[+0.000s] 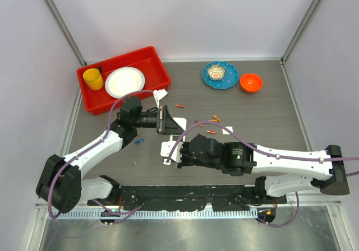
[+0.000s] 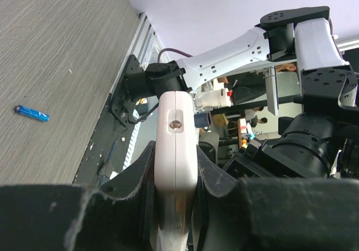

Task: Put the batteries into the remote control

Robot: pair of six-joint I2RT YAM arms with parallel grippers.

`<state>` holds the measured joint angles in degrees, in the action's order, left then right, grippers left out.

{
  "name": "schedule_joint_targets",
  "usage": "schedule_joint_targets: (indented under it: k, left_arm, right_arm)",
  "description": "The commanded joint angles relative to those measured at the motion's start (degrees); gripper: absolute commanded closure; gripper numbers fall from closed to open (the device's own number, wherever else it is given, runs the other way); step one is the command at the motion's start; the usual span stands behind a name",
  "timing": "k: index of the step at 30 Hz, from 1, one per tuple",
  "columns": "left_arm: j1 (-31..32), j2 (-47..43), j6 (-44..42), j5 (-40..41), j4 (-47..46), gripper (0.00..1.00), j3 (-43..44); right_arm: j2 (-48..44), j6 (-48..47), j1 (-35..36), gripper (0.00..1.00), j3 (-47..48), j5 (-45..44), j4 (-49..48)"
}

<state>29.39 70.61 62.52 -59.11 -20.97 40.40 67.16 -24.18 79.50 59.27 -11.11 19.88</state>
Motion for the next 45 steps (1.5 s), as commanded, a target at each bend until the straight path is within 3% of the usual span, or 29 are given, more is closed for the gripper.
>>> schedule_joint_targets:
  k: [1, 11, 45]
  left_arm:
    - [-0.7, -3.0, 3.6, -1.2, -5.9, 1.0, 2.6]
    - [-0.7, -2.9, 3.0, -1.0, -5.5, 1.0, 1.8]
    - [-0.3, -2.1, 2.8, -0.6, -5.7, 1.0, 0.7]
  right_arm:
    - [1.1, 1.7, 0.8, 0.91, -0.6, -0.6, 8.2]
    - [-0.7, 2.3, 0.8, 0.8, -0.9, -2.2, 4.9]
    - [-2.2, 2.7, 0.8, 0.67, -0.6, -3.4, -0.8]
